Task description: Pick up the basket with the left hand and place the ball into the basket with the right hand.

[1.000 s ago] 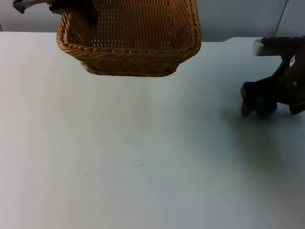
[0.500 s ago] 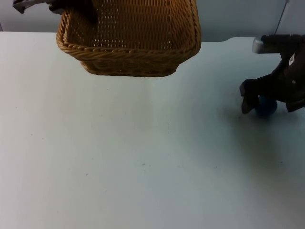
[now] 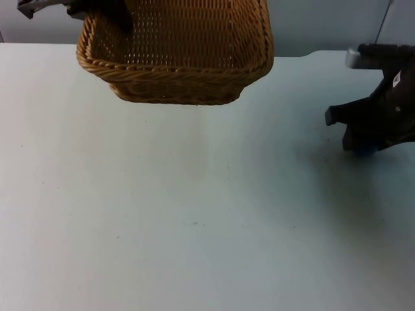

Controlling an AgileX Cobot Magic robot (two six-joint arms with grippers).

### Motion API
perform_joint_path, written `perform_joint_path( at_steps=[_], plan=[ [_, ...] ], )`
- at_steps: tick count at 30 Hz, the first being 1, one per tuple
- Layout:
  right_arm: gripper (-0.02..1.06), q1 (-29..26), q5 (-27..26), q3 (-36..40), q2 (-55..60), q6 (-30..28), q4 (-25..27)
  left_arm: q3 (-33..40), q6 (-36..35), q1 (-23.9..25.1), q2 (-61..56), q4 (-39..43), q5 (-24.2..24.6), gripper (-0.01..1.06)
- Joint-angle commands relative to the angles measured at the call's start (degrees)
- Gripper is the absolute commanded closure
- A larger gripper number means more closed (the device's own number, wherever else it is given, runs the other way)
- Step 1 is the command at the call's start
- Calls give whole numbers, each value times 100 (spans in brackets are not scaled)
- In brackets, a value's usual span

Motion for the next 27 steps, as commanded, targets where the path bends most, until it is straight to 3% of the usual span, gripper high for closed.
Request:
perform_joint_path(
  at_steps=[1, 12, 20, 27],
  plan=[
    [105, -22, 44, -52, -91, 33, 8, -19, -18, -23, -97, -121, -18, 105],
    [105, 79, 560, -52, -1341, 33, 22, -19, -18, -23, -97, -121, -18, 105],
    [105, 810, 419, -101, -2026, 14, 10, -19, -18, -23, -97, -121, -43, 105],
    [105, 1491, 796, -1039, -2026, -89, -14, -19, -18, -23, -97, -132, -45, 105]
  ],
)
